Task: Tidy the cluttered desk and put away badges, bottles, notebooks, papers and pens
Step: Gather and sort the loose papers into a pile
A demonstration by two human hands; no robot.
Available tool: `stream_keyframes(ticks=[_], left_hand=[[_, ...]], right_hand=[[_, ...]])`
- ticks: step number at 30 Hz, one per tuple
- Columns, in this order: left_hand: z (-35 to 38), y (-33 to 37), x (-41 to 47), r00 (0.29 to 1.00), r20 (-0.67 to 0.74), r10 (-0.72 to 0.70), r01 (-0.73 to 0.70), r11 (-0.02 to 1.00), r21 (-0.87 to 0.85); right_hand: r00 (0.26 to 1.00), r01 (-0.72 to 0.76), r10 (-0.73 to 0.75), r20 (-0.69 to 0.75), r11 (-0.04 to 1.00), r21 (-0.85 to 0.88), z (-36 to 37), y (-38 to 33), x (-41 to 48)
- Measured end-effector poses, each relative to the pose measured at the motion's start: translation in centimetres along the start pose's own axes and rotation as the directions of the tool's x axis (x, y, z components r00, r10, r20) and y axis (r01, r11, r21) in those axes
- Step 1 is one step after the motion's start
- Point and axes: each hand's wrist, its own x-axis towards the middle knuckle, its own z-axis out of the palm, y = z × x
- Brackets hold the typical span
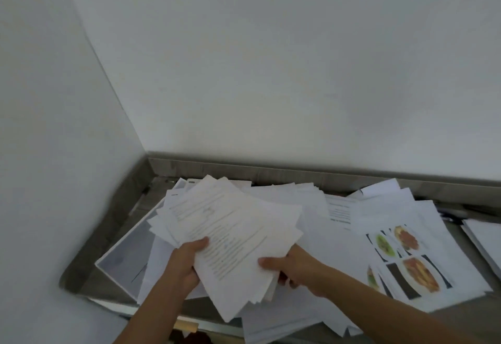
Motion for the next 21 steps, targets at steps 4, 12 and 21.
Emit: stream_keyframes(ticks=[4, 12, 21], left_hand=[[-0.4, 1.1, 0.1, 0.997, 0.078, -0.022, 0.005, 0.977, 0.213], [3.5, -1.9, 0.7, 0.97, -0.05, 0.237, -0.138, 0.709, 0.691], [5.7, -1.6, 0.9, 0.978, -0.089, 0.188, -0.1, 0.799, 0.594]], right_hand=[[0.916, 0.093, -0.039, -0.4, 0.989, 0.118, -4.4, 1.9, -0.1], [0.905, -0.032, 0.193, -0.379, 0.919, 0.393, -7.8, 2.4, 1.6], [0.971, -0.076, 0.142, -0.192, 0.947, 0.313, -4.6, 1.9, 2.4]])
